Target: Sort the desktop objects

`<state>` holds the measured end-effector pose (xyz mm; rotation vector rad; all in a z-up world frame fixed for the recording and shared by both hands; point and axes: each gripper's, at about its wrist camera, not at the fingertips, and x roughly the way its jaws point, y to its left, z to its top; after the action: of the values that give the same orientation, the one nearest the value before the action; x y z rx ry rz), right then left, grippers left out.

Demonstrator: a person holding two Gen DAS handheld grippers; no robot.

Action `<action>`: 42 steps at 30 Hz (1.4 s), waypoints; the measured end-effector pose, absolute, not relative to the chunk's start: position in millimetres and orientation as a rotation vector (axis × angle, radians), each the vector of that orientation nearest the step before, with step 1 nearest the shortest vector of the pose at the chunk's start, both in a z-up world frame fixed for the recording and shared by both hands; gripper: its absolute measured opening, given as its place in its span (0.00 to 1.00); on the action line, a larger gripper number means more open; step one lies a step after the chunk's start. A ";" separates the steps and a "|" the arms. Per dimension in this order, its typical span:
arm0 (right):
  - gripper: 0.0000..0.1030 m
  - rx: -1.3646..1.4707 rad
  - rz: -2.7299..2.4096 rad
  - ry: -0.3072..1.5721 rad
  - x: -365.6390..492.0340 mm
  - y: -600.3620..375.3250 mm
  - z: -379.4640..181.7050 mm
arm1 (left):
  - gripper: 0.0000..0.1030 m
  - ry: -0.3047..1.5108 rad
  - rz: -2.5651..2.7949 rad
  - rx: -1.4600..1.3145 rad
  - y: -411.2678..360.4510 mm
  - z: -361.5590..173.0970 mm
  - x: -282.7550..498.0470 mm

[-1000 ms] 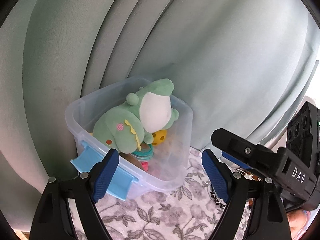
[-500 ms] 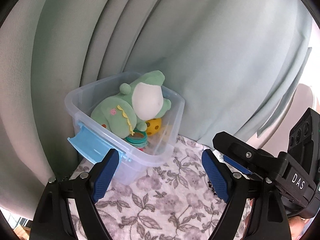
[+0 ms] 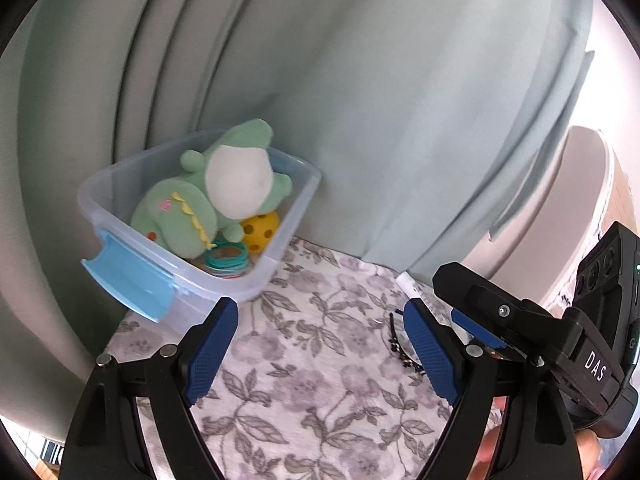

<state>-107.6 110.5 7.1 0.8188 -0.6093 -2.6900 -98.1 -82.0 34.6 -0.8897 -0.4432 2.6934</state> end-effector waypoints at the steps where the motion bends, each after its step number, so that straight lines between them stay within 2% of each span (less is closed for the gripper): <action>1: 1.00 0.814 -2.700 -0.599 -105.4 114.4 7.6 | 0.83 -0.436 2.690 -0.893 -78.3 34.1 -98.5; 4: 1.00 0.835 -2.725 -0.580 -99.6 126.6 7.8 | 0.83 -0.416 2.681 -0.912 -68.4 31.0 -99.6; 11: 1.00 0.904 -2.751 -0.710 -88.5 169.1 -7.1 | 0.83 -0.371 2.657 -0.961 -43.3 23.5 -103.3; 20: 1.00 0.925 -2.853 -0.689 -76.3 217.7 -24.5 | 0.83 -0.269 2.602 -1.011 4.1 14.7 -108.3; 26: 1.00 1.062 -2.933 -0.623 -72.5 251.1 -44.9 | 0.83 -0.208 2.562 -1.052 32.1 4.9 -112.1; 34: 1.00 1.111 -2.927 -0.673 -58.7 281.6 -66.5 | 0.83 -0.169 2.504 -1.145 64.9 -19.2 -121.6; 42: 1.00 1.181 -2.863 -0.906 -54.0 304.0 -91.8 | 0.83 -0.111 2.451 -1.243 96.9 -54.1 -133.3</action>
<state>-54.0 304.0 -91.8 1.1806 -0.9060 -2.8634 -133.3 96.9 -54.1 -1.2427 -0.1114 2.4510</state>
